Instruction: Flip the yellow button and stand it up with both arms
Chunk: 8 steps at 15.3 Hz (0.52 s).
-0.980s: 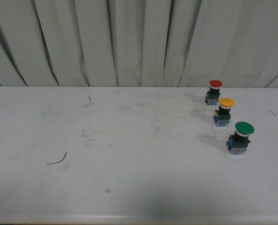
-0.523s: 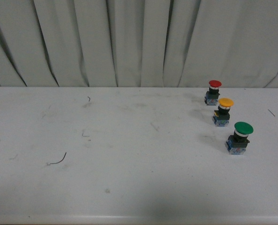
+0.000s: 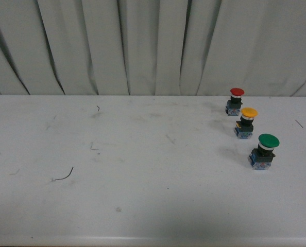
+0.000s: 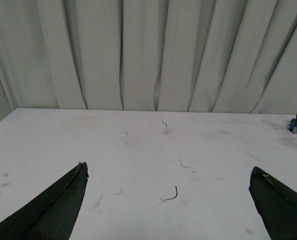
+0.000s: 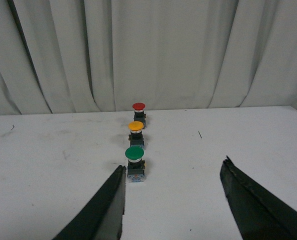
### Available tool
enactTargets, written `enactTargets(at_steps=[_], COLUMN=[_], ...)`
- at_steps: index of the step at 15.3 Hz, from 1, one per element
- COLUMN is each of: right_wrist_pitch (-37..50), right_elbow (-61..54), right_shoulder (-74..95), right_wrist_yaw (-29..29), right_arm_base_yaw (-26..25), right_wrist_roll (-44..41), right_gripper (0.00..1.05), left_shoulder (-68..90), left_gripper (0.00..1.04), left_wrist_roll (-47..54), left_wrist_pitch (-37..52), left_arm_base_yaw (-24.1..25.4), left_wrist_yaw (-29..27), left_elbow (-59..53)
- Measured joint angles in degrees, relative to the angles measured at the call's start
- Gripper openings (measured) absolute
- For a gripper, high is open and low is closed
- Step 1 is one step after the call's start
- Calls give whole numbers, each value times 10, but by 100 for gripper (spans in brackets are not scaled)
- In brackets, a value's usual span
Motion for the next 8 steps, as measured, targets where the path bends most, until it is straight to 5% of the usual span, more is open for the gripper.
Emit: enactTargets(at_steps=[4, 8], right_wrist_pitch=[0, 0], right_elbow=[0, 0], right_shoulder=[0, 0], right_wrist_yaw=[0, 0], right_arm_base_yaw=[0, 0], right_wrist_roll=[0, 0], right_gripper=[100, 98], left_shoulder=[0, 0], left_gripper=[98, 98], left_wrist_roll=[0, 0], left_wrist_pitch=[0, 0], left_arm_base_yaw=[0, 0], left_wrist_yaw=[0, 0], left_elbow=[0, 0])
